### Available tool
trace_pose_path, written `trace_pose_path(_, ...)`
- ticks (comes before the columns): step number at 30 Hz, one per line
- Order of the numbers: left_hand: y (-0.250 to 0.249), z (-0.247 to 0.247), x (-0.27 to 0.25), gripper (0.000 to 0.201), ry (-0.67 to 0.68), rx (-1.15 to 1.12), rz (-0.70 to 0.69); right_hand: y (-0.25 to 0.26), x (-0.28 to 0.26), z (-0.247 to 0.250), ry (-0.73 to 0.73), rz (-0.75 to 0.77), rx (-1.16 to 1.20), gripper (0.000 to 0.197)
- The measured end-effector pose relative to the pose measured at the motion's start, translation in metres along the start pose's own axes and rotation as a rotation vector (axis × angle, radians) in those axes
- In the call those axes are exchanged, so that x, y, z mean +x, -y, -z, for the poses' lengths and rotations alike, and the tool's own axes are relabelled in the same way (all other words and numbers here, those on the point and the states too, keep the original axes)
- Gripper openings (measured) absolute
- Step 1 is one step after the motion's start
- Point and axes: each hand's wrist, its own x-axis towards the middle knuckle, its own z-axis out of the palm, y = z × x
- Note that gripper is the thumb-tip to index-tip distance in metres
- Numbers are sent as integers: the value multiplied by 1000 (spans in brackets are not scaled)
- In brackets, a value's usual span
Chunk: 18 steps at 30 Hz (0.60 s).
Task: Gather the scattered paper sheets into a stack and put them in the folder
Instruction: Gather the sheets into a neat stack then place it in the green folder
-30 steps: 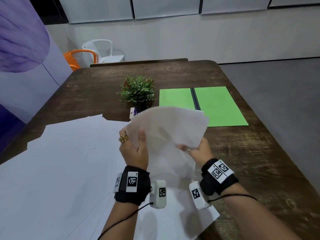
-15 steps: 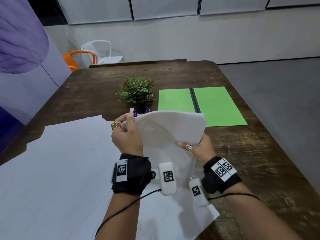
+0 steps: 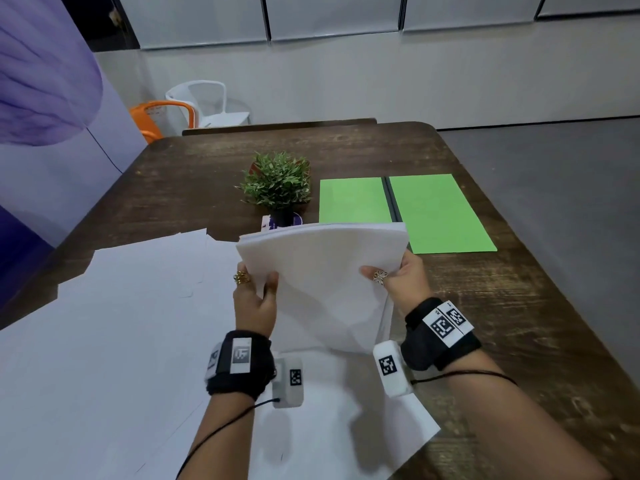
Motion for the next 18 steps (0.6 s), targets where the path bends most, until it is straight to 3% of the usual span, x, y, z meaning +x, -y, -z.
trace_pose_path(4, -10, -13, -1, 36, -179, -27, -27, 10, -2, -9, -33, 66, 0, 31)
trace_pose_path(7, -15, -16, -6, 27, -236, -35, -37, 13, -3, -10, -33, 107, 11, 35)
trace_pose_path(12, 5, -25, -29, 34, -134, -56, -16, -6, -6, -6, 71, 38, -137, 61)
trace_pose_path(18, 40, -33, -38, 49, -66, -125, 152, -22, 11, 19, 127, -79, -125, 70)
